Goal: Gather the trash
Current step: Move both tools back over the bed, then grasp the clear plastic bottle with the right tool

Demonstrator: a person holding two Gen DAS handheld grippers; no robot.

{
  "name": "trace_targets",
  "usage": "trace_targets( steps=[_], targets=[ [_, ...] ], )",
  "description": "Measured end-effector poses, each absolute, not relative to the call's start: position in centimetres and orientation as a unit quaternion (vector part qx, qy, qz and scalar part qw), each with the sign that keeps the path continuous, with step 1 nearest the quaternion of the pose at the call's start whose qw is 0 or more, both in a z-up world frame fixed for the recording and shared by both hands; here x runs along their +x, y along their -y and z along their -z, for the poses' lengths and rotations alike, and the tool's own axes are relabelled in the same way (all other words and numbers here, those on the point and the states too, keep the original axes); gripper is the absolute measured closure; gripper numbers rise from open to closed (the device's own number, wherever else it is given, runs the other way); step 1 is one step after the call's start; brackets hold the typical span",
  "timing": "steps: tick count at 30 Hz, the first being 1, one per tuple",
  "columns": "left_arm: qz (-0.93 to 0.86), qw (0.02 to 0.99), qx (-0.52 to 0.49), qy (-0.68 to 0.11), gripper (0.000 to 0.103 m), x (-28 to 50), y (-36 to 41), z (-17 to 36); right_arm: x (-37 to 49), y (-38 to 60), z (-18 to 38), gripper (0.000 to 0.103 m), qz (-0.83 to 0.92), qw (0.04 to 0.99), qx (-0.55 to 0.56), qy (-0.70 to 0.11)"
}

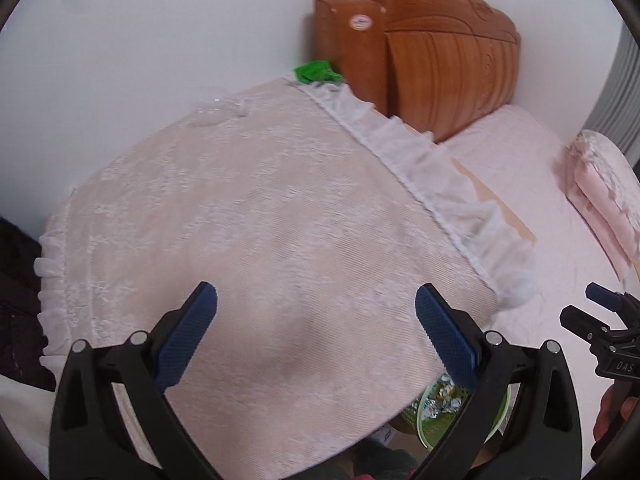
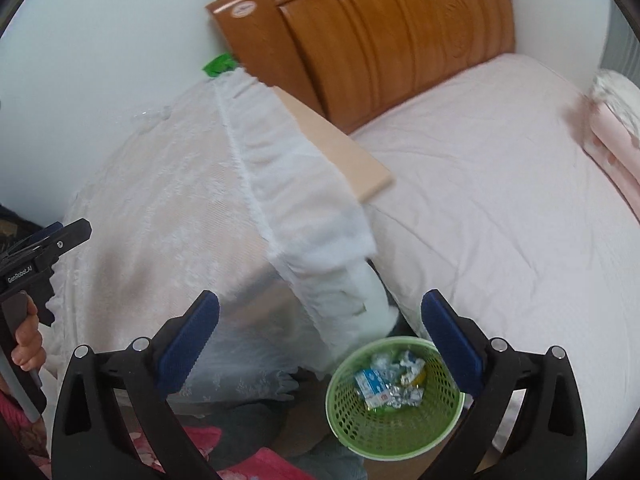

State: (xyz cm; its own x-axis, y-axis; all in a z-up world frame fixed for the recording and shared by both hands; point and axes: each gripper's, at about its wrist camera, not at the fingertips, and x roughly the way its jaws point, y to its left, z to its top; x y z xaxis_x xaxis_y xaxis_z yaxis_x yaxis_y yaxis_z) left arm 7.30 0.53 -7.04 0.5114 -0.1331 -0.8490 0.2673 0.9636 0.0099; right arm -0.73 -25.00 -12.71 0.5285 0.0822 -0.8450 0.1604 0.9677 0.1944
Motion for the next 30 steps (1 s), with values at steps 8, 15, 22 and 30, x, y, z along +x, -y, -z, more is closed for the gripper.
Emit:
trace_targets(
  steps=[8, 15, 22, 30],
  targets=[
    [0.044, 0.875, 0.019, -0.481, 0.008, 14.7, -11.0, 7.2, 14.7, 13.6, 11.2, 0.003, -0.129, 0.878, 0.003, -0.460],
    [0.018, 0.874, -0.008, -0.486, 0.008, 18.9, -17.0, 8.9, 30.9, 2.5, 13.5, 0.003, -0.229, 0.869, -0.100, -0.428],
    [0.004, 0.862, -0.019, -0.506, 0.008, 21.5, -20.4, 11.2, 41.8, -4.2, 16.5, 0.003, -0.240, 0.861, -0.161, -0.418],
    [-0.010, 0.852, -0.022, -0.523, 0.008, 22.1, -22.0, 12.9, 46.7, -7.7, 19.2, 0.003, -0.238, 0.841, -0.215, -0.435]
  ],
)
